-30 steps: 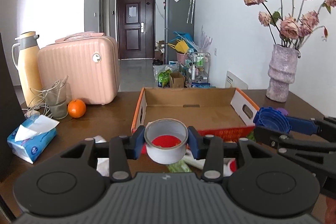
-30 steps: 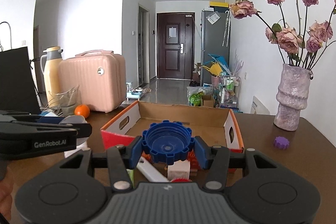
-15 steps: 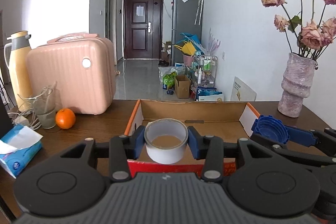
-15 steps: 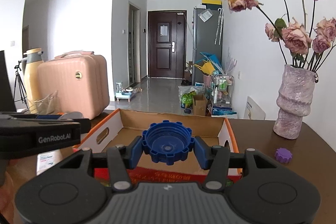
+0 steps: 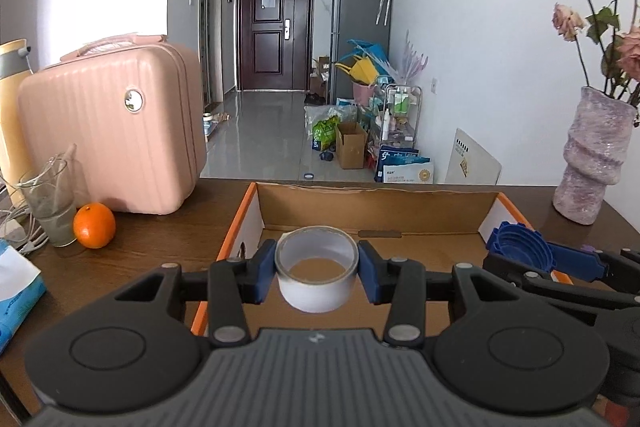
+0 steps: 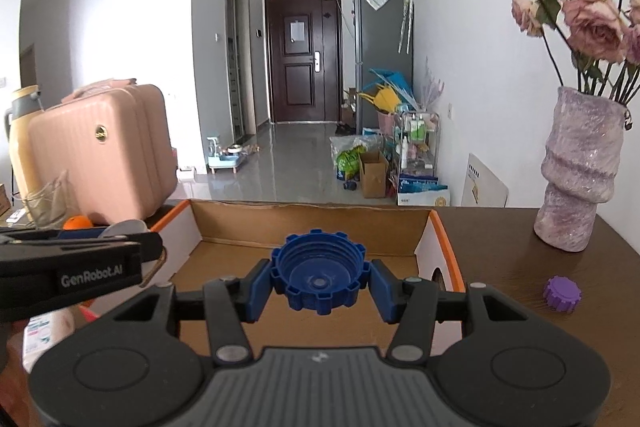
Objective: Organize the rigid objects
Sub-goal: 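Carry the tape roll and blue cap over the cardboard box with both tools, then open the left tool dropping the tape while the right tool releases the blue cap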
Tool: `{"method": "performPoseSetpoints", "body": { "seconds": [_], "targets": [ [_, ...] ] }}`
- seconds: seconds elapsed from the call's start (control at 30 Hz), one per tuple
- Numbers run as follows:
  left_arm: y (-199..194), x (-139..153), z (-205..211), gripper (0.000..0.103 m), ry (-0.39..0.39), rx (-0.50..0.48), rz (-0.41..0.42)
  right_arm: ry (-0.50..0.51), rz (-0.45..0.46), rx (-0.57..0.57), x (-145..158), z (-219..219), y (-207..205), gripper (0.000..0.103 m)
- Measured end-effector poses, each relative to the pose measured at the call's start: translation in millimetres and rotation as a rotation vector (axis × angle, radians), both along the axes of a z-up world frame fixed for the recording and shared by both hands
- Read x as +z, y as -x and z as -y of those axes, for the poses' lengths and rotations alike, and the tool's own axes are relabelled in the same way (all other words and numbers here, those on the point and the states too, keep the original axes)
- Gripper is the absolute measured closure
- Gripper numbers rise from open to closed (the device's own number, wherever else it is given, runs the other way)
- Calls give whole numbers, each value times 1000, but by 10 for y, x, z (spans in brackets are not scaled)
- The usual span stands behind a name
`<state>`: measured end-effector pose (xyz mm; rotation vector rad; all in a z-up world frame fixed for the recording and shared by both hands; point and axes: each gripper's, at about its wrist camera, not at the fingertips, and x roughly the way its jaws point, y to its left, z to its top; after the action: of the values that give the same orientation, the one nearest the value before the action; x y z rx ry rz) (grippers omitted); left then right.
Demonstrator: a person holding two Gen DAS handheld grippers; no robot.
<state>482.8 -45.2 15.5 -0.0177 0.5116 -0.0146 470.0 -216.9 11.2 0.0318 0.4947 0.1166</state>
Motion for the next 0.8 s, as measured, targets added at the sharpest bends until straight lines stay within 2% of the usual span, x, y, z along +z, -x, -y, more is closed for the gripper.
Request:
{"method": "performPoseSetpoints", "body": {
  "seconds": [0.47, 0.63, 0.8],
  "targets": [
    [-519, -225, 0, 59, -45, 11, -60, 24, -95, -18, -250, -25, -487, 52],
    [-603, -375, -21, 59, -50, 8, -107, 24, -127, -18, -387, -17, -554, 52],
    [-601, -406, -51, 59, -38, -1, -116, 52, -147, -8, -459, -69, -569, 51]
  ]
}}
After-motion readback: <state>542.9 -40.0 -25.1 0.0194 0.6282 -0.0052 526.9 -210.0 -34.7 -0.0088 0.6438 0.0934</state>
